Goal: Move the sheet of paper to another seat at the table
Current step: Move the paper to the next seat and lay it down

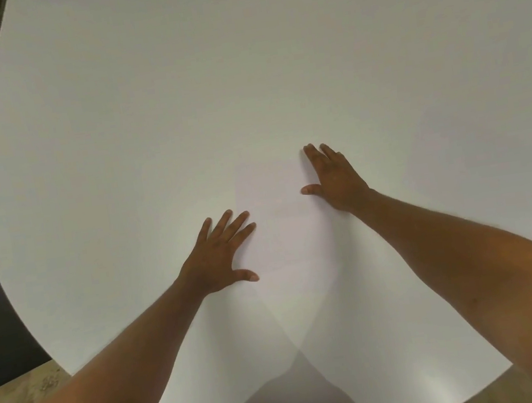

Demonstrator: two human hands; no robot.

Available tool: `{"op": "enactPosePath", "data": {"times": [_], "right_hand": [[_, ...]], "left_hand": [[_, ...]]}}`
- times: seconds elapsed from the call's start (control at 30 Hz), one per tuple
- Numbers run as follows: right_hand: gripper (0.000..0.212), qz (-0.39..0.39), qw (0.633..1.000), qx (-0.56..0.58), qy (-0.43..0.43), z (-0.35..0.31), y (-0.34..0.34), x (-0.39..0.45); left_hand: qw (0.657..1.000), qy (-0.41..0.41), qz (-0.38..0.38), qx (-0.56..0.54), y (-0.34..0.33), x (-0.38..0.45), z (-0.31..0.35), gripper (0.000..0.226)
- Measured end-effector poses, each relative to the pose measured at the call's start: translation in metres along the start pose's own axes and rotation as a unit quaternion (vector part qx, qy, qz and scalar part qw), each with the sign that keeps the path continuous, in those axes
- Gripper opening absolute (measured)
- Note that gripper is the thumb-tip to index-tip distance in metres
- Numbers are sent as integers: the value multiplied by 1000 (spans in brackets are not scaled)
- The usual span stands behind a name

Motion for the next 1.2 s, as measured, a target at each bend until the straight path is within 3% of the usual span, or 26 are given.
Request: {"op": "enactPosePath", "data": {"times": [0.27, 0.37, 0.67, 0.77, 0.87, 0.93, 1.0, 1.03, 1.1, 1.2], "right_hand": [[82, 77, 996, 38, -30, -8, -7, -21], [89, 126, 988, 69, -51, -9, -14, -32], [88, 128, 989, 62, -46, -13, -26, -41], [84, 125, 982, 115, -83, -18, -20, -43], [88, 156, 922, 303, -186, -32, -3, -43], [91, 163, 826, 459, -284, -36, 6, -44], [79, 100, 729, 585, -341, -36, 6, -50], [66, 59, 722, 598, -345, -37, 4, -55], [45, 14, 747, 573, -336, -38, 1, -66], [33, 30, 765, 552, -331, -40, 1, -78]], "left_hand": [[1000, 1, 5, -9, 0, 0, 0, 118], [1000, 3, 2, -4, -1, 0, -1, 118], [1000, 3, 6, -3, 0, -1, 0, 117], [1000, 1, 16, -6, -1, -1, -1, 117], [1000, -1, 21, -3, -2, -1, -1, 118], [1000, 4, 17, -3, -3, 0, 0, 118], [1000, 13, 18, -12, -1, -1, 2, 119], [1000, 19, 14, -14, 0, 0, 3, 119], [999, 33, -4, -16, 3, 0, 7, 120], [994, 77, 13, -74, 8, -3, 15, 122]]}}
Point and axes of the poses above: each hand's wrist, its own x-axis towards the middle knuckle, its own y-axis out of the back of the hand, z = x × y, the point moved 2 cm from there along x, towards the middle knuckle, and after that the axes turned 10 degrees about z, right-handed, at the moved point
